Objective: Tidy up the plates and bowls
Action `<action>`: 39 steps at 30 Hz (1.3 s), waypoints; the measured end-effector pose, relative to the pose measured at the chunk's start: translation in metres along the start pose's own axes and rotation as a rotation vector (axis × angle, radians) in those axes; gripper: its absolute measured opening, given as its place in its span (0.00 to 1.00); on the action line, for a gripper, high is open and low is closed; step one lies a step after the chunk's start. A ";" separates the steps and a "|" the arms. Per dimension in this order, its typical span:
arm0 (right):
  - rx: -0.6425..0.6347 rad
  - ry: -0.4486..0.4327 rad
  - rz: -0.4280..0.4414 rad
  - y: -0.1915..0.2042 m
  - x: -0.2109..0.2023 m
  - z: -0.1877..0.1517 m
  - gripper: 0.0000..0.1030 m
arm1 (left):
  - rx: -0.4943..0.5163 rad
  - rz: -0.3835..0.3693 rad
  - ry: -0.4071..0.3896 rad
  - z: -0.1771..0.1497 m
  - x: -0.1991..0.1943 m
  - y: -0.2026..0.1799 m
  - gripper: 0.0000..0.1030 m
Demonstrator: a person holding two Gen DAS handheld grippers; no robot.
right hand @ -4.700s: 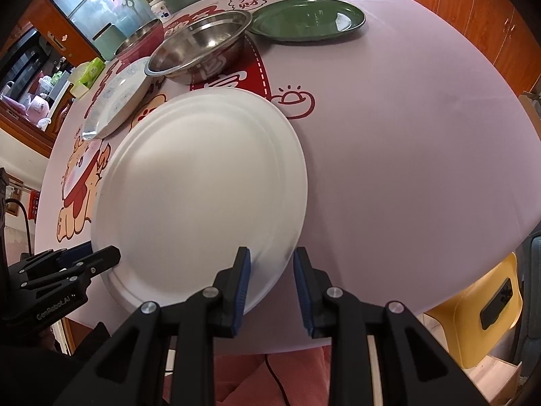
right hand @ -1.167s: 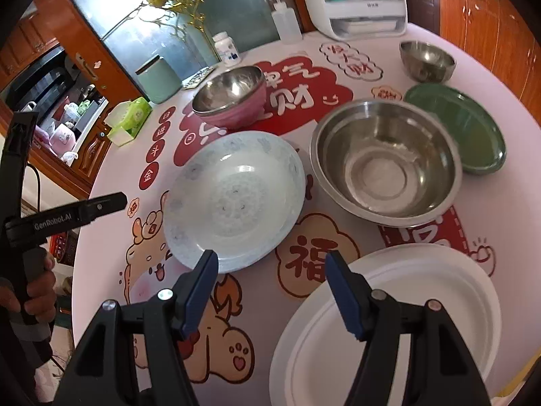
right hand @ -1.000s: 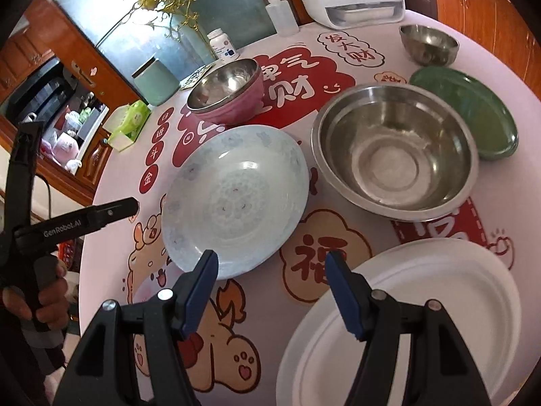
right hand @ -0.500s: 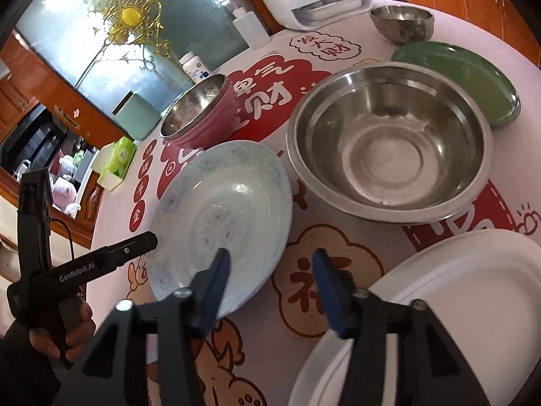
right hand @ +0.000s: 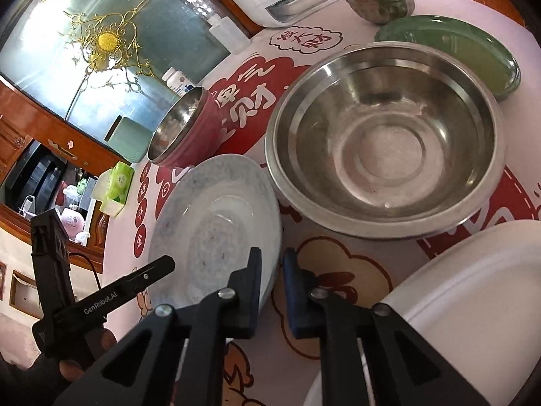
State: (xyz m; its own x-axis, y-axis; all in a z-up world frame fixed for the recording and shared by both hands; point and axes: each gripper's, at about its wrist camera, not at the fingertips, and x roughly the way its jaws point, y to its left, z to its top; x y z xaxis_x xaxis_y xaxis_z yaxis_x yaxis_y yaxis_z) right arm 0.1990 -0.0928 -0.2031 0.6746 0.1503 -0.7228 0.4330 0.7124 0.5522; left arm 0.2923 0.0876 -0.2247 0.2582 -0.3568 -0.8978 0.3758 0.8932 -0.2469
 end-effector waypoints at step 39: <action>0.079 0.081 0.060 -0.006 -0.007 -0.008 0.08 | -0.016 -0.046 -0.038 -0.004 -0.017 0.005 0.08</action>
State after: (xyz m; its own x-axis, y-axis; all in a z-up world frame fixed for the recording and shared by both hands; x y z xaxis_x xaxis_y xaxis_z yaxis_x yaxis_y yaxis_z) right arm 0.1868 -0.0929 -0.2041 0.6517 0.2481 -0.7167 0.4409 0.6449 0.6242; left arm 0.2864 0.0987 -0.2124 0.2746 -0.4071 -0.8711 0.3735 0.8800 -0.2935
